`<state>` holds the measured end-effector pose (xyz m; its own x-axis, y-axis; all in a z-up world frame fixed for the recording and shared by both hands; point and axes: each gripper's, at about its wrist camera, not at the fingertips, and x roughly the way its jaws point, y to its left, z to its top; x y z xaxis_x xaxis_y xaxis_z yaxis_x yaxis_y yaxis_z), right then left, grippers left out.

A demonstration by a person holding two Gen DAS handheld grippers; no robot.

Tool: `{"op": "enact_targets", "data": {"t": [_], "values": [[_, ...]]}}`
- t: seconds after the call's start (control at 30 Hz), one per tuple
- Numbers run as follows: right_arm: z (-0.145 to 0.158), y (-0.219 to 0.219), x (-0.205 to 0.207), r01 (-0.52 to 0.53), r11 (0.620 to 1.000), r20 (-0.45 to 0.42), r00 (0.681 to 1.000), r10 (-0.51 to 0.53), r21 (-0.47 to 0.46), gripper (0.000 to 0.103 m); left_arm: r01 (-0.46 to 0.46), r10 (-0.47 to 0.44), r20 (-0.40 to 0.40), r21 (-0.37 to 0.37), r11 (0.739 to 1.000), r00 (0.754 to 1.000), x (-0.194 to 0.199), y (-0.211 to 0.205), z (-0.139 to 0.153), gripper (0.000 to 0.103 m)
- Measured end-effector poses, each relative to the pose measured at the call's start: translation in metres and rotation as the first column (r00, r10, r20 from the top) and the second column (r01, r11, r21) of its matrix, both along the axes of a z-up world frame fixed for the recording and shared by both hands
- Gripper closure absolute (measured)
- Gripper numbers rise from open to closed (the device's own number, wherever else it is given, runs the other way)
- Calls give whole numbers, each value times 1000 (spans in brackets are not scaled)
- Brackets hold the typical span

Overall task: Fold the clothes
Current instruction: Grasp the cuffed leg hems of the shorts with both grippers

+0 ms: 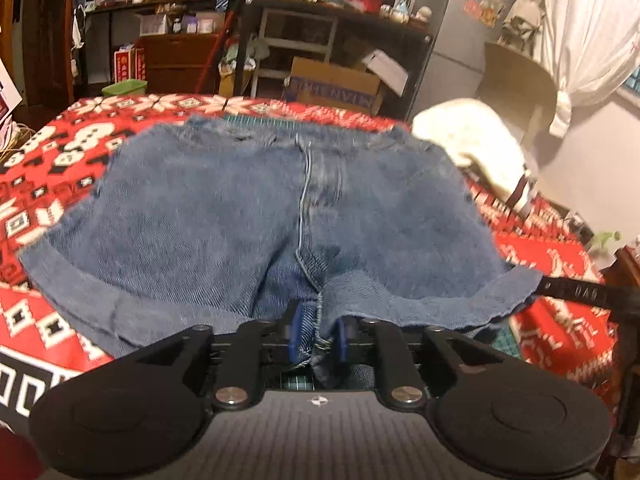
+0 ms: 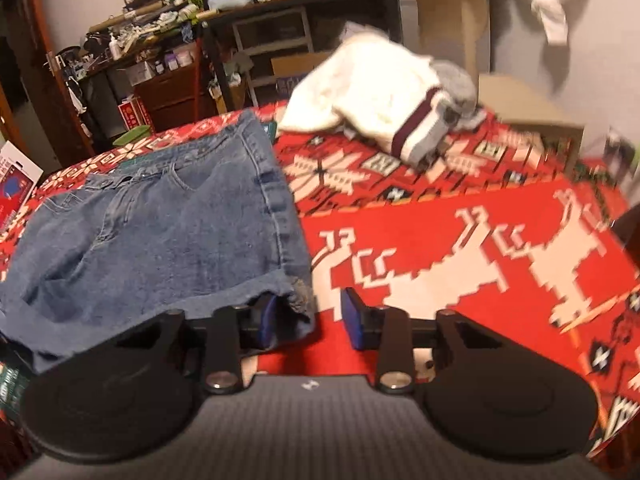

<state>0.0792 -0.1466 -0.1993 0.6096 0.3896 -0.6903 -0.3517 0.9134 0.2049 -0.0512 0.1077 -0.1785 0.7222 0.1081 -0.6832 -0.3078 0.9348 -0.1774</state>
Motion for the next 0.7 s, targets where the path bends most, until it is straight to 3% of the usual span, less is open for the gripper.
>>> {"op": "enact_targets", "data": {"t": [0.1,0.13,0.17,0.33,0.43,0.6,0.7], "values": [[5,-2,-3,18,1000,17,1000,-18,-15,94,21,-21,3,29,999,1000,-1,-5,0,84],[8,-3,-5,27,999,32,999,-26,-24,95,30,-30,5,29,999,1000,-2,-6,2,93],[13,-6,-8,34,999,41,999,-33,-26,95,40,-41,9,13,999,999,-4,-6,4,95],[41,-25,-20,57,998,76,996,-55,-16,95,101,-100,25,-22,995,995,-16,-9,19,96],[52,-32,-25,59,997,112,992,-53,-47,95,152,-153,8,16,988,988,-22,-21,20,95],[27,-35,-15,59,991,58,997,-52,-120,93,199,-196,-62,54,978,979,-21,-36,2,93],[9,-34,-15,65,984,28,998,-61,-164,91,188,-185,-75,47,981,980,-19,-34,-4,85]]}}
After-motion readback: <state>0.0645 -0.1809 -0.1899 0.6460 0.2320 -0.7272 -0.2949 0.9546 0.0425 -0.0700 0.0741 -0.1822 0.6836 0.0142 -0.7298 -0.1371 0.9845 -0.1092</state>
